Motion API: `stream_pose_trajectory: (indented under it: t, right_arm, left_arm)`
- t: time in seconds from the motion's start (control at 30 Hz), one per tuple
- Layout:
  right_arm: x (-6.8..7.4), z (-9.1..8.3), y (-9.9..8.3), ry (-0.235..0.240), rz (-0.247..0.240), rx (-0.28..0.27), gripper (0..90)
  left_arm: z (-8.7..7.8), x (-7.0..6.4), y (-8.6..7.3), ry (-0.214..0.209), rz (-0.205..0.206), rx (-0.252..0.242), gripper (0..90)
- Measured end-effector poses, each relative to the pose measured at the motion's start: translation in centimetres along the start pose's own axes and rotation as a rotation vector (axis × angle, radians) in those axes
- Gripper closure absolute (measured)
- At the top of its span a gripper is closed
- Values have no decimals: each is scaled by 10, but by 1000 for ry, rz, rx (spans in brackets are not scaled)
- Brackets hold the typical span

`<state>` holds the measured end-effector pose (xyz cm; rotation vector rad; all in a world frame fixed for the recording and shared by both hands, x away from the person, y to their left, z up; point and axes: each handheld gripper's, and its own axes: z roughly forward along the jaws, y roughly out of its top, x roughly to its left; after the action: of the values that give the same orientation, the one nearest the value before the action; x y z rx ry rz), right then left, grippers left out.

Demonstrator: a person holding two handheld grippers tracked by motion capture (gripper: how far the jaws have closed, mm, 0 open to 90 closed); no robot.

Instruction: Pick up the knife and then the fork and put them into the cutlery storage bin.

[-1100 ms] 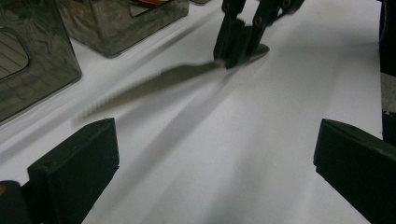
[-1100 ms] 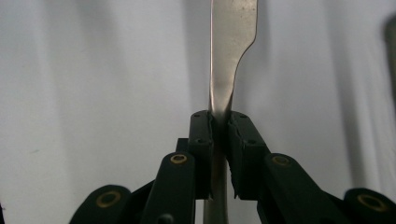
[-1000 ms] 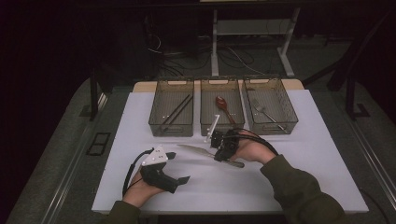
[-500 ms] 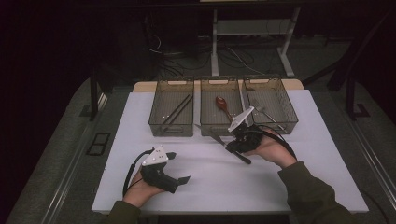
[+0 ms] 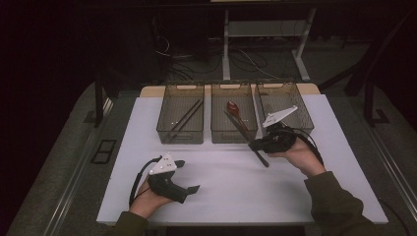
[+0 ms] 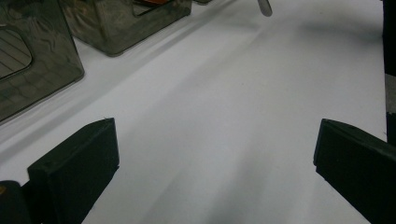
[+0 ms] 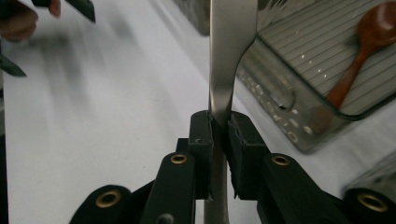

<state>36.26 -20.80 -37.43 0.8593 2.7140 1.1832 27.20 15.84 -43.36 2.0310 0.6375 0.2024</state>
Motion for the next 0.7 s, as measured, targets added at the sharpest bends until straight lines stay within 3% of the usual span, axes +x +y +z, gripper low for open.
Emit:
stream_pose_trajectory:
  t: [0.37, 0.7]
  right_arm:
    - [-15, -29, -4, -34, 59, -138, 793]
    - [-33, -63, -1, -125, 105, -264, 793]
  left_arm:
    - [0, 0, 0, 2, 1, 1, 0]
    - [1, 0, 0, -1, -5, 0, 0]
